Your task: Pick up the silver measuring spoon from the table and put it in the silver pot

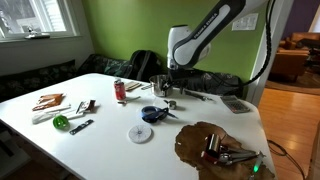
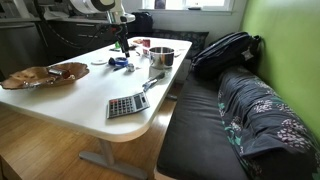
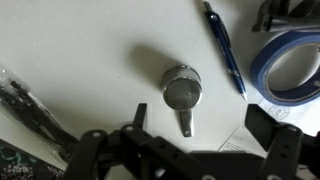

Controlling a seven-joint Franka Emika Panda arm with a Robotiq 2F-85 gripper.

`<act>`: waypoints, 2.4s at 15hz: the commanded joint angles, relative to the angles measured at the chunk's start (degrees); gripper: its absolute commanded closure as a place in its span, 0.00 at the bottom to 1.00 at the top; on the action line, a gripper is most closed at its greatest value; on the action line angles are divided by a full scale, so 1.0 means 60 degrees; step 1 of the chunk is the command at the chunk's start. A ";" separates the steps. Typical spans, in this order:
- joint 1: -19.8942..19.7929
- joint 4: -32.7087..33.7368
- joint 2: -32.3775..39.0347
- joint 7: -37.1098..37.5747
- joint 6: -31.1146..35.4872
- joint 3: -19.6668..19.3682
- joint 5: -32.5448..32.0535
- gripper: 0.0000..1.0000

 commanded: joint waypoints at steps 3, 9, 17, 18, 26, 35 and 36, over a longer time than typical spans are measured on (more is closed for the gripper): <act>0.0058 0.0241 0.0163 0.0058 -0.0026 -0.0082 0.0032 0.00; 0.0481 0.1369 0.1594 0.1297 -0.0182 -0.0431 -0.0024 0.00; 0.0525 0.2290 0.2464 0.2096 -0.0092 -0.0479 0.0044 0.00; 0.0549 0.2368 0.2522 0.2197 -0.0072 -0.0517 0.0014 0.11; 0.0640 0.2293 0.2224 0.2520 -0.0341 -0.0713 -0.0082 0.69; -0.0307 0.0430 -0.0515 -0.0555 -0.2896 0.0167 -0.0035 0.69; -0.0386 0.0040 -0.0846 -0.1053 -0.3011 0.0276 -0.0016 0.69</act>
